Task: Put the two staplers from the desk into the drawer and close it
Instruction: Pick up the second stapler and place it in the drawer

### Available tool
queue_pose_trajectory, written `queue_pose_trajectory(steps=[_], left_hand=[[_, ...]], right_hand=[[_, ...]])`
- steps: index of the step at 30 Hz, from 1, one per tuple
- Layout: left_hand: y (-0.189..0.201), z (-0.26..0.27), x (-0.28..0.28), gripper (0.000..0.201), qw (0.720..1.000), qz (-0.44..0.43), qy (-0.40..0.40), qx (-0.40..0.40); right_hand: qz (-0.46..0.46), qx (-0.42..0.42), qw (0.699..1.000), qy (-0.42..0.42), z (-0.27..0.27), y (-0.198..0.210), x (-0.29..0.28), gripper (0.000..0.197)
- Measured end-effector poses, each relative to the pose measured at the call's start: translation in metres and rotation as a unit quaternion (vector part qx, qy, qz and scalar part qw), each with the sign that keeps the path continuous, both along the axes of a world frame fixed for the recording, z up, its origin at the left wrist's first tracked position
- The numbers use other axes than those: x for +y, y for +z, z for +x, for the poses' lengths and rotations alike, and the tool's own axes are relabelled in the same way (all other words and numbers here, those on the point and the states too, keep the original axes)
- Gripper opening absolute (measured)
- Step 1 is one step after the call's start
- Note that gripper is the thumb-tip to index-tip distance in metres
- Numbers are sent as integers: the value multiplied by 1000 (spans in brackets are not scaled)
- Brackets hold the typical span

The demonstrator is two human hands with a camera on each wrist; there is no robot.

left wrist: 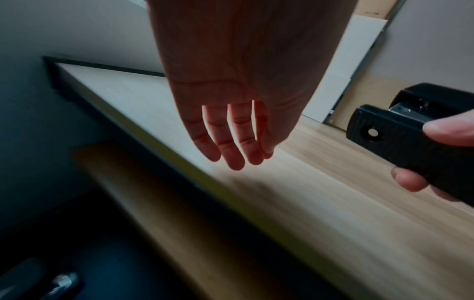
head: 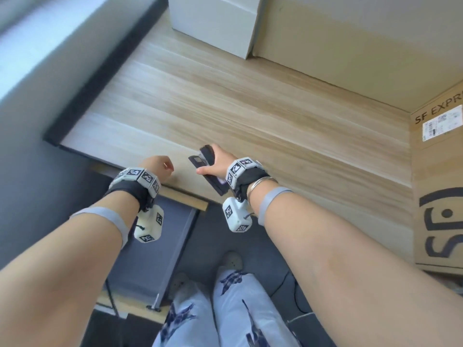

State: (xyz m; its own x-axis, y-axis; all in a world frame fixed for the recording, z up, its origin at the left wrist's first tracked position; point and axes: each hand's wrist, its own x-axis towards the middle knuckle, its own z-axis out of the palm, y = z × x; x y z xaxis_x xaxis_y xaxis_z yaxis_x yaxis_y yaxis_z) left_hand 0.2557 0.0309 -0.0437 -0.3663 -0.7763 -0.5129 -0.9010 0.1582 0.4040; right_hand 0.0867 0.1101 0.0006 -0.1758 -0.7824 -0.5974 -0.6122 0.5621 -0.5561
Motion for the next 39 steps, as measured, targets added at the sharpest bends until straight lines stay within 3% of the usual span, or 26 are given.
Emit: queue_pose_trajectory(steps=[5, 10, 16, 22, 25, 28, 39], left_hand=[[-16, 70, 12, 25, 999, 8, 30, -13], [-45, 124, 27, 26, 997, 34, 59, -34], [-91, 165, 41, 24, 992, 72, 92, -54], [-139, 195, 47, 21, 986, 112, 108, -53], [-157, 203, 48, 21, 985, 117, 111, -55], [-172, 207, 45, 21, 984, 121, 115, -56], [-199, 216, 37, 22, 983, 128, 117, -56]], right_hand=[[18, -10, 996, 90, 77, -24, 3, 67], [77, -16, 990, 117, 134, -67, 9, 53], [158, 0, 987, 40, 170, -129, 18, 67], [218, -17, 973, -73, 195, -185, 26, 64], [249, -26, 962, -111, 206, -208, 24, 71], [272, -37, 952, -135, 212, -225, 21, 78], [279, -20, 934, -222, 213, -262, 11, 68]])
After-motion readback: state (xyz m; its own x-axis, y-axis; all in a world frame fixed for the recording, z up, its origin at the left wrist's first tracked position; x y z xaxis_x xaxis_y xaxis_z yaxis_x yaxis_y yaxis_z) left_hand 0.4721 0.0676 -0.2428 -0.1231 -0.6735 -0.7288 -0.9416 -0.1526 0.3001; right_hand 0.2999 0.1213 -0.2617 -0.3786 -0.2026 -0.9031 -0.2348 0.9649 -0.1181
